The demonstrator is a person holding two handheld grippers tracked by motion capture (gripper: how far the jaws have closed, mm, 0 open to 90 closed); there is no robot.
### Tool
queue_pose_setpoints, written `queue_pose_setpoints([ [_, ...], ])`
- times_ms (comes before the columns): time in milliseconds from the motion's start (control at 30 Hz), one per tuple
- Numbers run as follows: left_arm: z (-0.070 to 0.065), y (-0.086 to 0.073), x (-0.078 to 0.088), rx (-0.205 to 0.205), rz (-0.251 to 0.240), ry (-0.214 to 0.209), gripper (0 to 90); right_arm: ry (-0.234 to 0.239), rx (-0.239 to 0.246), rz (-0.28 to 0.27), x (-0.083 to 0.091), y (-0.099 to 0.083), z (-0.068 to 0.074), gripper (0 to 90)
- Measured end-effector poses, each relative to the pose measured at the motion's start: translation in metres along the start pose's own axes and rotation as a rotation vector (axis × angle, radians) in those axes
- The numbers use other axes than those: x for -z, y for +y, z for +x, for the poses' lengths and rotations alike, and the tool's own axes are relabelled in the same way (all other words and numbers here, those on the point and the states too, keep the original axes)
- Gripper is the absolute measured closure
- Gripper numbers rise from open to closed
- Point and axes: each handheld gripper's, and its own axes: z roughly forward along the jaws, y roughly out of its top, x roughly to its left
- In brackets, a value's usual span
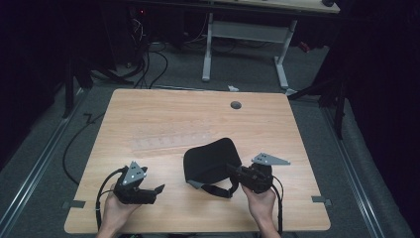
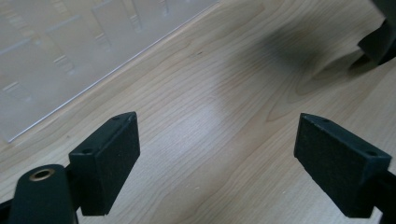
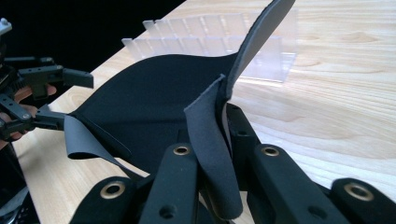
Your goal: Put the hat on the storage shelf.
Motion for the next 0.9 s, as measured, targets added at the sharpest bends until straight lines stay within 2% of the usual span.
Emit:
queue_pose_setpoints([
  [200, -0.008, 0.001, 0.001, -0.016, -0.005, -0.035, 15.0, 0.031, 0.014, 0.027, -0.011, 0.0, 0.008, 84.3],
  [300, -0.011, 0.002, 0.001, -0.025, -0.007, -0.04, 15.0, 0.04, 0.017, 0.038, -0.015, 0.001, 0.011, 84.3],
  [467, -0.021, 0.001, 0.004, -0.036, -0.001, -0.063, 15.1, 0.064, 0.035, 0.061, -0.023, 0.003, 0.02, 84.3],
  [667, -0.028, -0.001, 0.007, -0.065, 0.01, -0.08, 15.2, 0.075, 0.052, 0.072, -0.028, 0.007, 0.025, 84.3],
  [900, -0.03, -0.002, 0.004, -0.071, 0.021, -0.095, 15.2, 0.073, 0.048, 0.089, -0.03, 0.007, 0.026, 84.2],
])
